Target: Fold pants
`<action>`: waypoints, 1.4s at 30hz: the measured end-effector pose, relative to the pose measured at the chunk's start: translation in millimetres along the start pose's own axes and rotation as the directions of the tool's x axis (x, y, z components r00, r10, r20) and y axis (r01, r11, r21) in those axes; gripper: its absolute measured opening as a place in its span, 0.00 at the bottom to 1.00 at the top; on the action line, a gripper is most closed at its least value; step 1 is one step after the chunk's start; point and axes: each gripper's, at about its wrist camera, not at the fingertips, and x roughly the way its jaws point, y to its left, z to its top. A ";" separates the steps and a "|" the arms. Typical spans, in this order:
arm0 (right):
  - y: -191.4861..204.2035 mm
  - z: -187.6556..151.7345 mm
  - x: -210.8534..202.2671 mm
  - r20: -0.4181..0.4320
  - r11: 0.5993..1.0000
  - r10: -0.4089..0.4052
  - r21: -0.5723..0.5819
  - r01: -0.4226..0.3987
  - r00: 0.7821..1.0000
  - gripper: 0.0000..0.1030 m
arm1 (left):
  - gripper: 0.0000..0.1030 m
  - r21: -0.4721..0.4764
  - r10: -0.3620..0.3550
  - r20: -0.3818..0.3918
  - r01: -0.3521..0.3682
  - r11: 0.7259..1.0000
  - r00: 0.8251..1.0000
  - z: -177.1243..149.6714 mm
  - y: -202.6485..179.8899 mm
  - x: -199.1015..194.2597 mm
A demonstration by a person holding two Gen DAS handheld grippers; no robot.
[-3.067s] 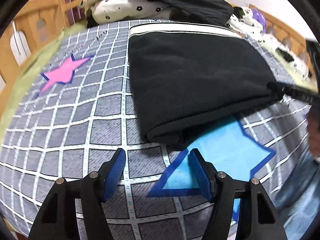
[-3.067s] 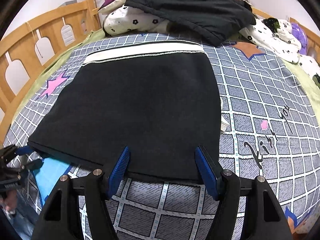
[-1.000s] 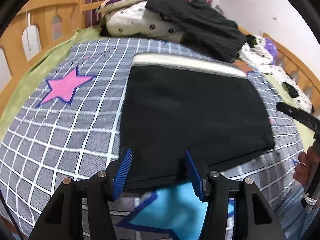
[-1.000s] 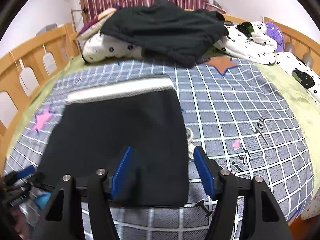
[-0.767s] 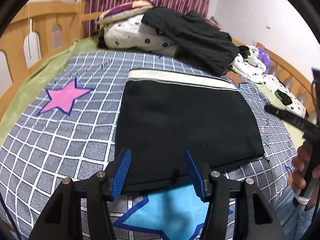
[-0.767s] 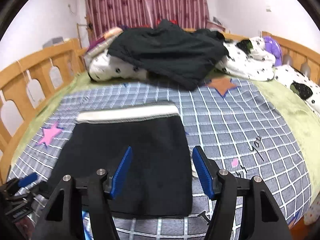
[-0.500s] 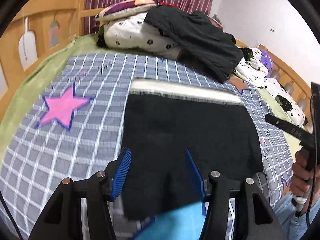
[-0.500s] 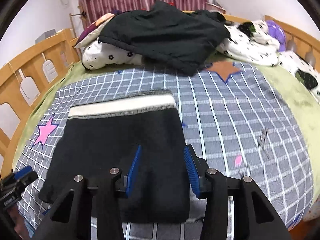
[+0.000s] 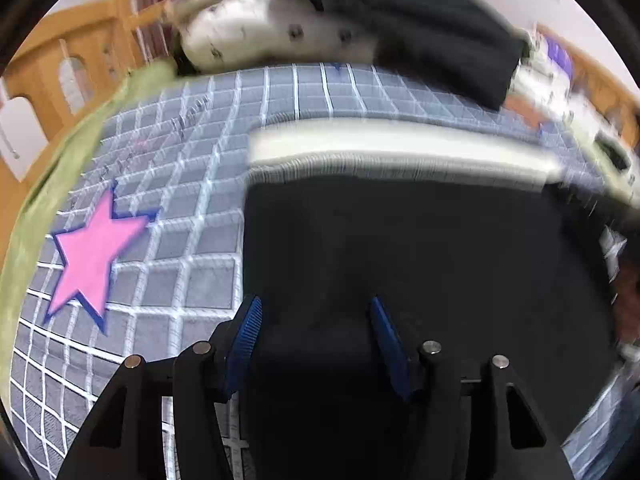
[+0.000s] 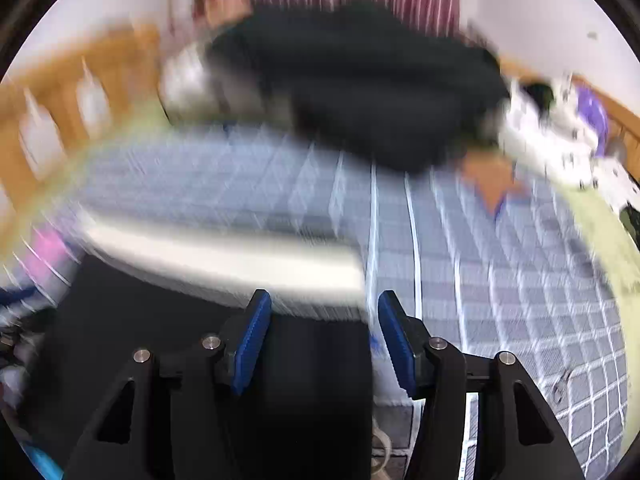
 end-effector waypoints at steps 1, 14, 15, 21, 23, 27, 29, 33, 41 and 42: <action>-4.2 0.6 -0.3 0.034 0.999 0.037 0.028 -0.038 0.999 0.52 | 0.53 0.006 0.001 0.029 -0.001 1.000 1.000 -0.7 -0.9 -2.6; -11.0 23.6 3.5 0.027 0.999 0.049 0.001 -0.049 0.998 0.58 | 0.54 0.010 -0.022 0.075 0.021 1.000 0.997 43.4 7.1 8.3; -13.8 24.8 3.5 0.029 0.999 0.040 -0.001 -0.040 0.999 0.59 | 0.55 -0.010 -0.036 0.077 0.037 0.999 0.996 46.8 13.6 10.8; -32.2 24.7 9.8 -0.007 0.993 0.097 0.074 -0.096 0.995 0.62 | 0.60 -0.134 -0.170 0.052 0.175 0.975 0.984 53.0 46.4 27.6; -30.1 25.5 9.7 -0.005 0.994 0.090 0.070 -0.089 0.996 0.62 | 0.60 -0.121 -0.152 0.052 0.158 0.980 0.987 52.1 43.1 25.4; -22.9 26.8 -5.9 0.018 0.998 0.046 0.038 -0.047 0.999 0.61 | 0.58 -0.072 -0.089 0.083 0.095 0.993 0.993 44.5 29.4 4.7; -23.0 26.1 -18.8 0.031 0.998 0.027 0.058 -0.028 0.999 0.61 | 0.58 -0.067 -0.053 0.069 0.057 0.996 0.996 38.7 23.2 -8.1; -22.6 15.3 -52.0 0.022 0.991 0.040 0.124 -0.042 0.999 0.61 | 0.58 -0.047 -0.011 0.086 0.015 0.999 0.996 19.0 10.6 -48.2; -2.0 -33.8 -155.1 0.044 0.993 0.014 0.120 -0.019 0.999 0.61 | 0.71 0.013 0.084 0.192 -0.089 0.996 0.978 -40.3 -8.7 -158.3; 0.6 -44.0 -168.1 0.046 0.992 0.006 0.122 -0.011 0.999 0.61 | 0.72 0.019 0.082 0.192 -0.087 0.996 0.978 -47.2 -10.8 -167.2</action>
